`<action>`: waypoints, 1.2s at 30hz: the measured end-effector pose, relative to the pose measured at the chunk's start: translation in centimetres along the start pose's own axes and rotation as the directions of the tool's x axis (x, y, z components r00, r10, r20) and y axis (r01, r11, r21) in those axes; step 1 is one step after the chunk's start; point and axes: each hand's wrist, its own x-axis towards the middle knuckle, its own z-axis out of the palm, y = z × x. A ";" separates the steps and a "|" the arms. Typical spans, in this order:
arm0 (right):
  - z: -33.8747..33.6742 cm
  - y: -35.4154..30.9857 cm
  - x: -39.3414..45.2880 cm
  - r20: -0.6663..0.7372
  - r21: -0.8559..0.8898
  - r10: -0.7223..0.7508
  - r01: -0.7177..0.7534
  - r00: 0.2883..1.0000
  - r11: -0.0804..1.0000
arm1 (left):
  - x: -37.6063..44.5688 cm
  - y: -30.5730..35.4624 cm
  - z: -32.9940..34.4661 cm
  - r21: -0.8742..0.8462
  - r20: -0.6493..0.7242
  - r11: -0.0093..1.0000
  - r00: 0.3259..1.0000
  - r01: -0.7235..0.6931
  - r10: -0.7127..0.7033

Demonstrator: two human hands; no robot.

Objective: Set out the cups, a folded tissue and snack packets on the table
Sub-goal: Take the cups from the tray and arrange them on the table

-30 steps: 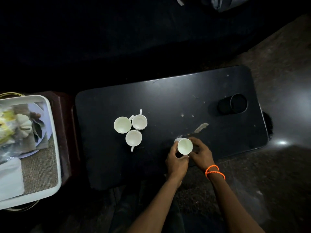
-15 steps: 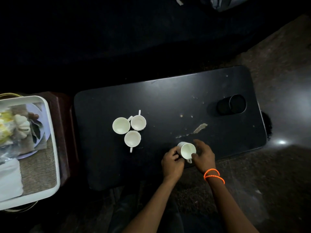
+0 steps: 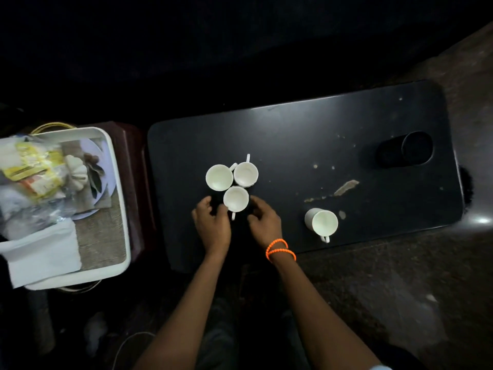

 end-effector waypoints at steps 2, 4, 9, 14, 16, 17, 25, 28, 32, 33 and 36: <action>1.2 -0.2 0.0 0.008 0.058 0.031 -0.032 0.999 0.998 | 0.5 0.3 0.1 -0.015 0.172 1.000 0.985 0.015 -0.012; 1.9 -0.2 -0.1 -0.010 0.117 0.055 -0.053 0.998 0.992 | 0.7 0.5 0.2 -0.005 0.254 1.000 0.967 0.006 -0.005; 1.7 0.3 -1.0 -0.009 0.145 0.094 -0.092 0.996 0.985 | -0.9 0.4 0.2 0.052 0.236 0.998 0.972 -0.019 0.006; -1.3 2.8 -3.6 -0.074 0.091 0.078 -0.071 0.994 0.993 | -5.4 -1.1 0.6 0.070 0.258 0.997 0.966 -0.030 0.011; -2.3 3.9 -4.4 -0.096 0.081 0.087 -0.079 0.992 0.994 | -6.8 -2.0 1.1 0.095 0.276 0.995 0.961 -0.007 -0.020; -2.7 4.5 -4.6 -0.102 0.076 0.098 -0.090 0.990 0.993 | -7.4 -2.3 1.4 0.103 0.282 0.995 0.959 0.013 -0.041; -4.3 7.2 -5.2 -0.108 0.038 0.160 -0.157 0.981 0.987 | -9.4 -3.3 3.1 0.181 0.321 0.982 0.941 0.050 -0.107; -4.3 7.5 -4.9 -0.113 0.033 0.164 -0.161 0.980 0.986 | -9.4 -3.7 3.3 0.183 0.308 0.981 0.944 0.064 -0.119; -4.1 7.2 -4.6 -0.117 0.039 0.138 -0.135 0.983 0.990 | -9.2 -3.7 3.4 0.157 0.278 0.986 0.956 0.050 -0.092; -4.2 7.2 -4.5 -0.112 0.044 0.133 -0.129 0.985 0.991 | -9.2 -3.7 3.5 0.148 0.269 0.988 0.960 0.043 -0.082; -4.3 7.1 -4.8 -0.091 0.051 0.141 -0.137 0.986 0.989 | -9.3 -4.1 3.3 0.160 0.266 0.986 0.961 0.036 -0.079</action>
